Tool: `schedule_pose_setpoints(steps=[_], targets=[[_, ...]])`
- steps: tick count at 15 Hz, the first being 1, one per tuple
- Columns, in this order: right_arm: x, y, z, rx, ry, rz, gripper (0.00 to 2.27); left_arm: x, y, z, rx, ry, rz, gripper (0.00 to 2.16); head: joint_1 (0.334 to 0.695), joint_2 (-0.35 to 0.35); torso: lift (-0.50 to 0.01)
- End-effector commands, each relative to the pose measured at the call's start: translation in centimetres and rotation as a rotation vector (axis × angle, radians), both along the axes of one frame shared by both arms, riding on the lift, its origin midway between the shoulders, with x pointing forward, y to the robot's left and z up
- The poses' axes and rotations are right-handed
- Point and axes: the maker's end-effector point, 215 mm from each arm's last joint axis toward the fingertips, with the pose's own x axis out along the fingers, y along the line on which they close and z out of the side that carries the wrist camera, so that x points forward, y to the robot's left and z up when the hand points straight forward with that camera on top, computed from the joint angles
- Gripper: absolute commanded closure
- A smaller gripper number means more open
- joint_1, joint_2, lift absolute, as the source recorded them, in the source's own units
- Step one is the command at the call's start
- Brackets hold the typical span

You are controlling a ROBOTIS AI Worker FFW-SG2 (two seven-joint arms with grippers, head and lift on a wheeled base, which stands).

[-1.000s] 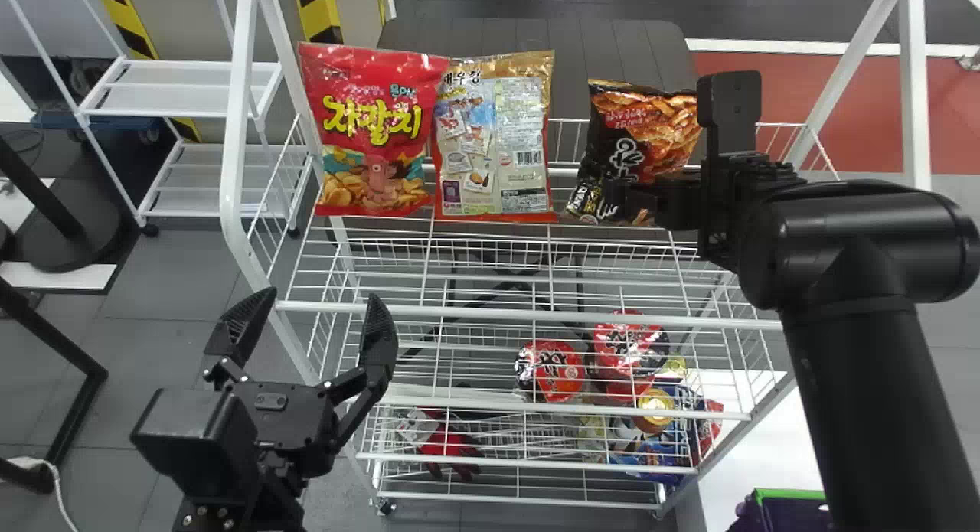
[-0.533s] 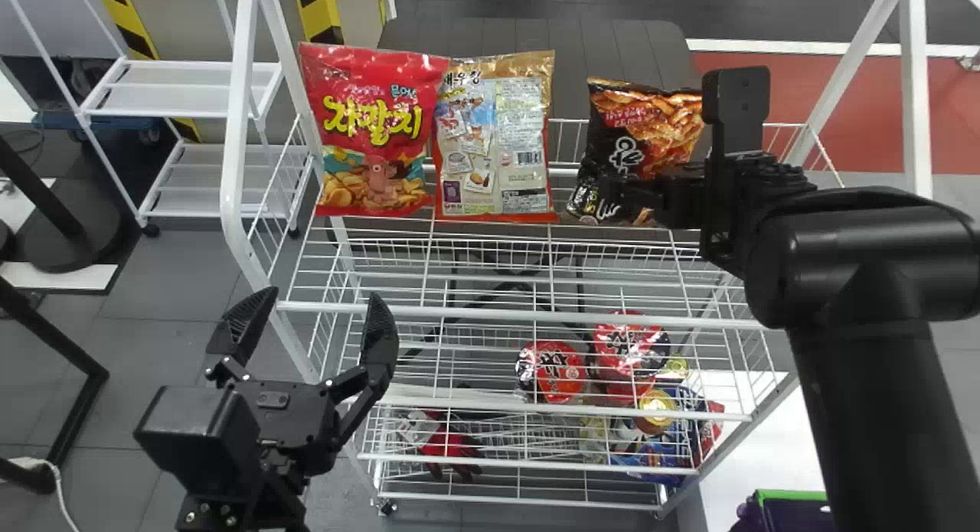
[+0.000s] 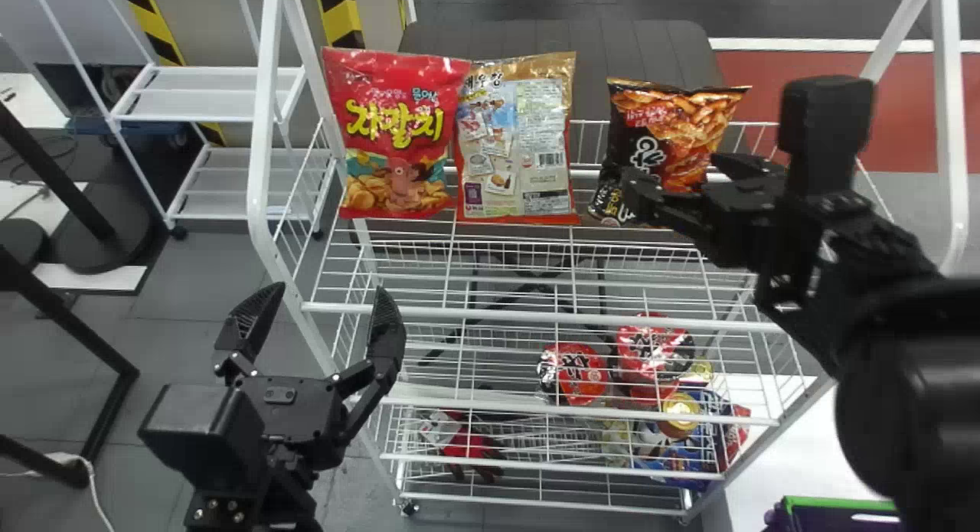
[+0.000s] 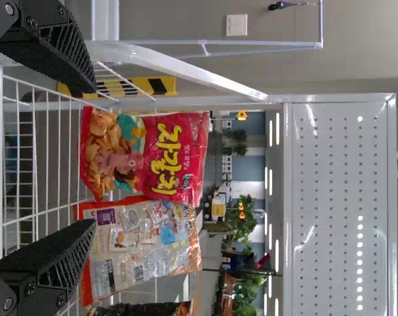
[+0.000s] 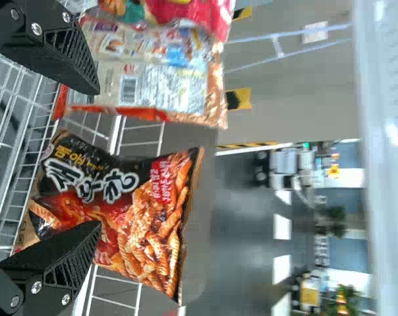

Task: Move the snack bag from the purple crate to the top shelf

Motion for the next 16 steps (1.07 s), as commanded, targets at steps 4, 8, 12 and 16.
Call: schedule_pose_setpoints(steps=[4,8,12,16], targets=[[-10.8,-3.4,5.4,0.057,-0.358,-0.051,0.14,-0.2,0.1,0.4,-0.012,-0.008,0.006,0.11,0.695,0.034,0.000],[-15.9,-4.6,3.4,0.066,-0.302,-0.085,0.13,-0.6,1.4,0.8,-0.032,-0.007,0.048,0.11,0.695,0.005,0.000],[-17.3,-4.6,-1.8,0.070,-0.138,-0.092,0.13,-1.3,3.0,3.4,-0.037,-0.043,0.104,0.11,0.695,0.024,0.000],[-17.7,-4.1,-3.0,0.065,-0.089,-0.071,0.13,-1.8,2.8,4.2,-0.025,-0.055,0.115,0.11,0.695,0.043,0.000]])
